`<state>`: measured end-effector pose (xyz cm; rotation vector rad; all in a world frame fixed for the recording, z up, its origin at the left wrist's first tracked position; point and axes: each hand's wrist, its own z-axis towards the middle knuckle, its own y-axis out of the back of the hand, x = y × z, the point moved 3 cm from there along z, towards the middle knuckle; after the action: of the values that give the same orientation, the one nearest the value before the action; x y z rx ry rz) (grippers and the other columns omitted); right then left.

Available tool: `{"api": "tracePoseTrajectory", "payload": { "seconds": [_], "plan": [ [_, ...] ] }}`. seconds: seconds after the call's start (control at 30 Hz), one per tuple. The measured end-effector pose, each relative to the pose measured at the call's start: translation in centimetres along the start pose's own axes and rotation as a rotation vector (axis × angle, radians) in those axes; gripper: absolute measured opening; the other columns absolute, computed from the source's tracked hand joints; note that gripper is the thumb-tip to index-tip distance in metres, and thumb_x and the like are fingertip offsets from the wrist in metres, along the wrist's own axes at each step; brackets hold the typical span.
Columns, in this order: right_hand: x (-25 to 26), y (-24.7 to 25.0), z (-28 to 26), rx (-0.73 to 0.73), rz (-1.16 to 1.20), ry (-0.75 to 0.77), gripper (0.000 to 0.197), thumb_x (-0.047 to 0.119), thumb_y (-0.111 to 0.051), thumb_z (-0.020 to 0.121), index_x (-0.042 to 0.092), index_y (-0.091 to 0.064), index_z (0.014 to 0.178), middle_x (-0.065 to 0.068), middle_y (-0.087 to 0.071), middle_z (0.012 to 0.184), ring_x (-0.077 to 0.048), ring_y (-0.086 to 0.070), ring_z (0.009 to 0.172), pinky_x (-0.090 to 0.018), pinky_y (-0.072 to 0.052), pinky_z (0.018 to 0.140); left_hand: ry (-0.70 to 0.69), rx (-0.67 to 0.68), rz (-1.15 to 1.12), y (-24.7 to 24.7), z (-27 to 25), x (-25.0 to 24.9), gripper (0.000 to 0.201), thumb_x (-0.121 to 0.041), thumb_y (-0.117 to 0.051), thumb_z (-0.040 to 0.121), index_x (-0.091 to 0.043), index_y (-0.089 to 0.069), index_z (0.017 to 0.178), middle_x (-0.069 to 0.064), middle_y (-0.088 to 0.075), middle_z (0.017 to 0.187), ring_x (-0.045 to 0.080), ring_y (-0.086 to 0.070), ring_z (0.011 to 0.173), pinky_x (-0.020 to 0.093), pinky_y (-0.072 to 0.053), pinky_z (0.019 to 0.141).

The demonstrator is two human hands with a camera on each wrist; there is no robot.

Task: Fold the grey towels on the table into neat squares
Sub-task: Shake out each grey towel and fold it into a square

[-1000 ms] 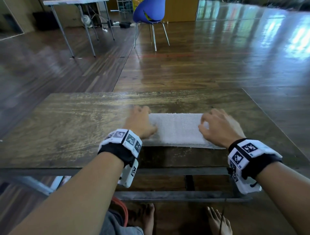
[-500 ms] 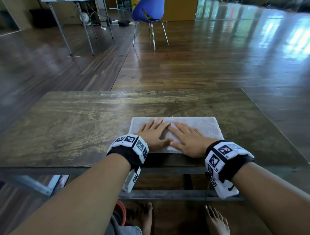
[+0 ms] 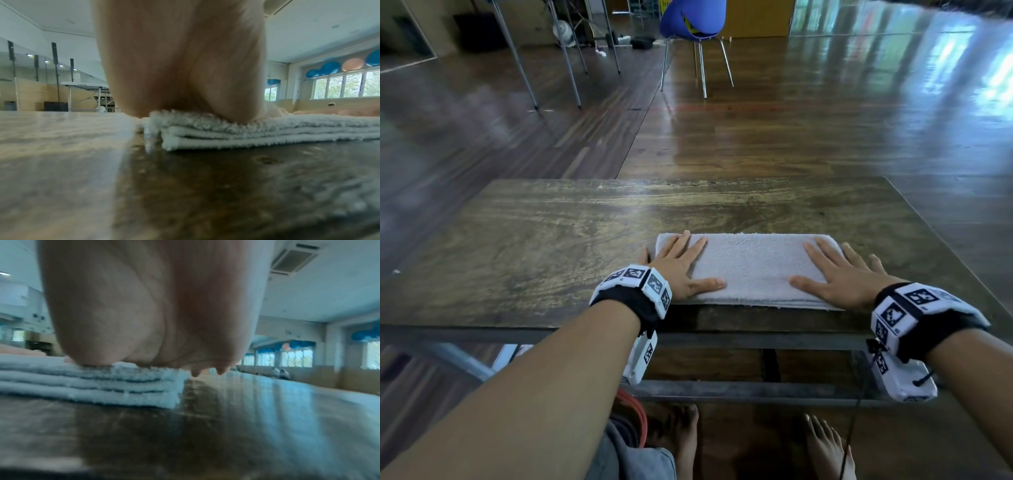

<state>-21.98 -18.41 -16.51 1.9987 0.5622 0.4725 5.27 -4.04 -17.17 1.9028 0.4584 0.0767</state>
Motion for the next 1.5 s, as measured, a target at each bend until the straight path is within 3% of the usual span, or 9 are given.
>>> {"api": "tracePoseTrajectory", "payload": {
  "seconds": [0.1, 0.2, 0.33, 0.5, 0.63, 0.73, 1.03, 1.33, 1.5],
  "plan": [
    [2.0, 1.6, -1.0, -0.292, -0.066, 0.102, 0.081, 0.077, -0.031, 0.09, 0.031, -0.024, 0.156, -0.004, -0.022, 0.161, -0.028, -0.015, 0.149, -0.05, -0.019, 0.119, 0.011, -0.132, -0.049, 0.5, 0.4, -0.1, 0.096, -0.094, -0.028, 0.071, -0.047, -0.007, 0.153, -0.009, 0.002, 0.166, 0.02, 0.0, 0.153, 0.061, -0.001, 0.118],
    [5.2, 2.4, -1.8, -0.291, 0.143, 0.286, 0.056, 0.047, -0.05, 0.1, 0.025, -0.04, 0.15, 0.0, -0.056, 0.12, -0.021, -0.049, 0.117, -0.037, -0.041, 0.102, 0.048, -0.161, -0.109, 0.7, 0.3, 0.1, 0.08, -0.086, -0.03, 0.081, -0.051, -0.018, 0.151, -0.001, -0.004, 0.167, 0.027, 0.002, 0.153, 0.059, -0.002, 0.117],
    [7.3, 1.8, -2.1, -0.188, 0.072, 0.317, 0.058, 0.039, -0.053, 0.101, 0.022, -0.035, 0.154, 0.0, -0.055, 0.109, -0.022, -0.057, 0.107, -0.038, -0.045, 0.098, 0.064, -0.147, -0.057, 1.6, -0.9, 0.1, 0.071, -0.077, -0.035, 0.088, -0.046, -0.025, 0.15, 0.007, -0.022, 0.162, 0.033, -0.016, 0.149, 0.06, -0.014, 0.115],
    [6.4, 2.9, -2.4, -0.283, 0.07, 0.294, 0.055, 0.027, -0.043, 0.105, 0.024, -0.027, 0.157, -0.007, -0.049, 0.139, -0.029, -0.051, 0.126, -0.046, -0.039, 0.108, 0.118, -0.173, -0.044, 3.8, -3.0, -0.9, 0.039, -0.057, -0.05, 0.091, -0.034, -0.058, 0.122, 0.003, -0.06, 0.128, 0.029, -0.05, 0.122, 0.046, -0.029, 0.097],
    [6.8, 2.8, -3.0, -0.327, 0.177, 0.415, 0.035, 0.012, -0.042, 0.103, 0.023, -0.054, 0.135, 0.002, -0.057, 0.111, -0.023, -0.057, 0.112, -0.041, -0.043, 0.099, -0.011, -0.014, -0.18, 4.1, -4.7, -1.8, 0.038, -0.043, -0.055, 0.097, -0.017, -0.058, 0.125, 0.001, -0.062, 0.121, 0.017, -0.06, 0.097, 0.027, -0.04, 0.075],
    [7.3, 2.0, -3.1, -0.229, 0.122, 0.384, 0.032, 0.017, -0.042, 0.105, 0.025, -0.058, 0.132, 0.0, -0.059, 0.116, -0.022, -0.057, 0.113, -0.041, -0.044, 0.101, -0.038, 0.087, -0.311, 3.9, -5.9, -2.1, 0.034, -0.033, -0.058, 0.097, -0.017, -0.055, 0.127, -0.005, -0.058, 0.088, 0.011, -0.056, 0.065, 0.024, -0.043, 0.059],
    [6.6, 0.7, -3.2, -0.152, 0.063, 0.299, 0.071, -0.007, -0.05, 0.088, 0.028, -0.04, 0.148, 0.003, -0.034, 0.152, -0.023, -0.038, 0.136, -0.042, -0.037, 0.112, -0.174, 0.275, -0.252, 3.4, -7.4, -3.0, 0.054, 0.005, -0.07, 0.077, -0.032, -0.069, 0.116, -0.002, -0.06, 0.098, 0.015, -0.056, 0.079, 0.028, -0.05, 0.072],
    [5.4, -0.8, -4.4, -0.084, 0.024, 0.35, 0.092, 0.017, -0.065, 0.087, 0.033, -0.011, 0.159, 0.004, -0.004, 0.165, -0.024, -0.004, 0.149, -0.045, -0.016, 0.123, -0.345, -0.275, -0.312, 5.4, -7.0, -5.0, 0.024, 0.002, -0.069, 0.082, -0.013, -0.077, 0.098, 0.005, -0.065, 0.092, 0.02, -0.058, 0.082, 0.035, -0.053, 0.076],
    [5.8, -0.4, -5.7, -0.207, 0.109, 0.496, 0.086, 0.05, -0.081, 0.075, 0.032, -0.033, 0.144, 0.009, -0.038, 0.133, -0.017, -0.028, 0.128, -0.04, -0.032, 0.108, -0.329, -0.567, -0.473, 6.6, -6.5, -5.4, 0.021, -0.024, -0.07, 0.09, -0.004, -0.07, 0.096, 0.011, -0.069, 0.102, 0.027, -0.062, 0.1, 0.043, -0.049, 0.092]
  ]
}}
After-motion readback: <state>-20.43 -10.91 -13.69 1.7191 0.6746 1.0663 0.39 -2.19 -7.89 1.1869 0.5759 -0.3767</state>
